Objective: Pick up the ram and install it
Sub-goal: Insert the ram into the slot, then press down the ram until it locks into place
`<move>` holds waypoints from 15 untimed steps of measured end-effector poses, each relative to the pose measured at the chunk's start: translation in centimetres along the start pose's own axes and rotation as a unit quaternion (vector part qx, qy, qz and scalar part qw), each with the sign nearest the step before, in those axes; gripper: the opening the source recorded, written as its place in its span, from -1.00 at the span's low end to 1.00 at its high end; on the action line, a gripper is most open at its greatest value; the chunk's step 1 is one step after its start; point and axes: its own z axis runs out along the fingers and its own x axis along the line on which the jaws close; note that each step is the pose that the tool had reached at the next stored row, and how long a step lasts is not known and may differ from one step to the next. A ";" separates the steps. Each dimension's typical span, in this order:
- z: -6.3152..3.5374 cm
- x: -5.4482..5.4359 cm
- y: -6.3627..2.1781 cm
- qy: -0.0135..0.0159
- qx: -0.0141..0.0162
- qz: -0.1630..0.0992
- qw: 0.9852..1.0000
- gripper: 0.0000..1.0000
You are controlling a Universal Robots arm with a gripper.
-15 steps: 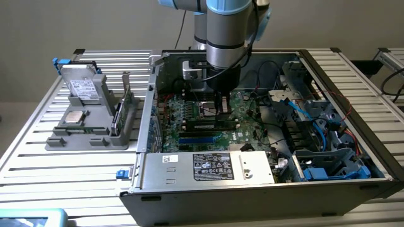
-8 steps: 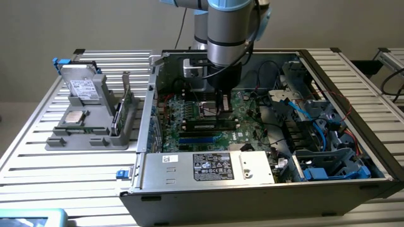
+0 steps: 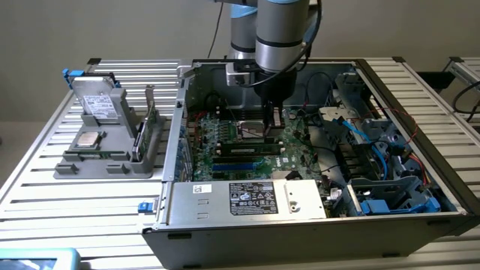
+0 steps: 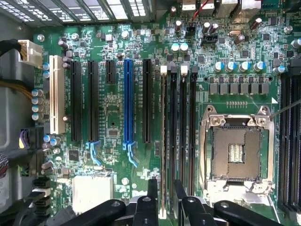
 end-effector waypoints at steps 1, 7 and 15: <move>-0.06 0.0 -0.16 0.000 -0.001 0.000 1.000 -0.47; -0.08 0.0 -0.19 0.000 -0.002 0.000 1.000 -0.47; -0.12 0.0 -0.19 0.000 -0.002 0.000 1.000 -0.63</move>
